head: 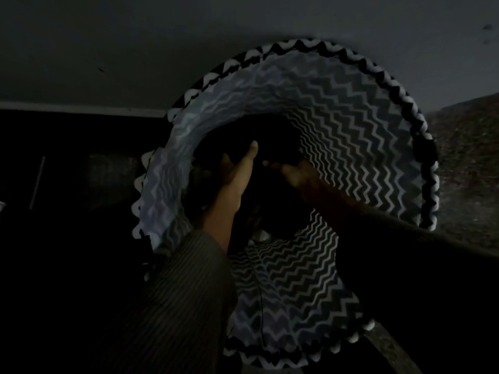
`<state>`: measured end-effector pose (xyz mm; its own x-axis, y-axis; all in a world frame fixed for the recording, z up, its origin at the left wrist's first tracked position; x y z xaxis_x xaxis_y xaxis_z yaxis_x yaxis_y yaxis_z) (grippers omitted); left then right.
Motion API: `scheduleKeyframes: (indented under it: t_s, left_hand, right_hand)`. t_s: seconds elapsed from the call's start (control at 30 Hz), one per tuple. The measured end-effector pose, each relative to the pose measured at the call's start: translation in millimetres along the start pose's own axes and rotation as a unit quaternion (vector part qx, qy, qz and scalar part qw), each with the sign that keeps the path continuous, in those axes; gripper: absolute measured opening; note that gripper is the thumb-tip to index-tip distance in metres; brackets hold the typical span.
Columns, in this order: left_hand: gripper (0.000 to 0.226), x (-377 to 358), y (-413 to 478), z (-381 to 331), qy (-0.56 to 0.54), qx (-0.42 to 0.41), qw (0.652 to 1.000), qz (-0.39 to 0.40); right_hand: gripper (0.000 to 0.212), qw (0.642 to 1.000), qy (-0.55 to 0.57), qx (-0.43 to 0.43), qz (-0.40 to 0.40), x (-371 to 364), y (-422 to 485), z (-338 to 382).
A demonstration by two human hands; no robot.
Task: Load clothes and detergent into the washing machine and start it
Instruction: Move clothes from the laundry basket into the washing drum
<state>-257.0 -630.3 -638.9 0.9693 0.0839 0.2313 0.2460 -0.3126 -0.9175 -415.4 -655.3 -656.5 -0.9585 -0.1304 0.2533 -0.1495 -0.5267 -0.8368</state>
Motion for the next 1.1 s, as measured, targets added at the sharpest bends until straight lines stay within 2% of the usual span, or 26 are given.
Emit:
scheduleKeyframes:
  t_s: [0.07,0.17,0.3,0.4,0.5,0.57,0.67,0.73,0.8,0.87,0.93,1.0,1.1]
  left_hand:
    - [0.124,-2.9,-7.3,3.5,-0.011,0.009,1.000,-0.003]
    - [0.143,-2.1,-19.2,7.8,-0.031,0.018,0.999,-0.010]
    - [0.142,2.9,-48.7,9.4,-0.091,0.020,0.996,-0.009]
    - [0.141,8.1,-77.1,6.1,-0.120,0.003,0.993,-0.001]
    - [0.130,15.4,-107.0,0.3,-0.139,-0.011,0.990,0.017]
    - [0.130,20.1,-125.0,2.6,-0.168,-0.006,0.986,0.021]
    - [0.131,33.9,-146.6,14.6,-0.223,0.021,0.974,-0.025]
    - [0.117,40.9,-160.1,23.8,-0.263,0.041,0.963,-0.044]
    - [0.094,43.9,-170.4,32.1,-0.296,0.059,0.953,-0.029]
    - [0.068,47.1,-180.2,38.1,-0.309,0.075,0.948,-0.012]
    - [0.050,52.9,-192.4,42.9,-0.326,0.086,0.941,-0.016]
    - [0.044,59.2,-206.8,42.7,-0.364,0.087,0.927,-0.025]
    - [0.038,59.2,-237.7,37.1,-0.429,0.080,0.900,-0.006]
  right_hand:
    - [0.073,1.000,-0.020,-0.001,-0.012,1.0,-0.8,-2.9]
    - [0.055,0.999,-0.004,0.034,-0.009,1.5,-22.0,5.8]
    - [0.053,0.998,0.049,0.048,0.000,2.0,-56.1,12.9]
    - [0.042,0.995,0.059,0.073,0.024,2.9,-86.4,22.3]
    - [0.040,0.991,-0.010,0.120,0.063,-2.1,-119.2,29.3]
    - [0.050,0.978,-0.088,0.176,0.073,-4.3,-138.5,37.1]
    - [0.056,0.948,-0.206,0.228,0.081,-7.5,-166.4,55.7]
    - [0.061,0.934,-0.259,0.228,0.087,-7.4,-186.7,58.5]
    - [0.071,0.928,-0.273,0.222,0.123,-3.9,-211.4,58.3]
    - [0.065,0.931,-0.243,0.224,0.156,6.4,-239.1,60.6]
    - [0.054,0.956,-0.097,0.212,0.178,22.8,-261.2,63.5]
    - [0.037,0.965,0.104,0.185,0.152,45.5,-277.0,69.7]
    - [0.017,0.961,0.227,0.134,0.078,69.2,-288.5,67.5]
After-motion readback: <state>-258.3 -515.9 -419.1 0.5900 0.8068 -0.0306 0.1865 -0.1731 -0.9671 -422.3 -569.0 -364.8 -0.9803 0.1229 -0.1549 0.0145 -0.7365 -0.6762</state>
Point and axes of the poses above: each hand's wrist, its own y-axis towards the middle knuckle, its own x-axis out of the back of the hand, z = x × y, the point moved 7 cm from there along y, towards the middle knuckle, and after that the axes turned 3 degrees about -z, right-handed, at the moved point
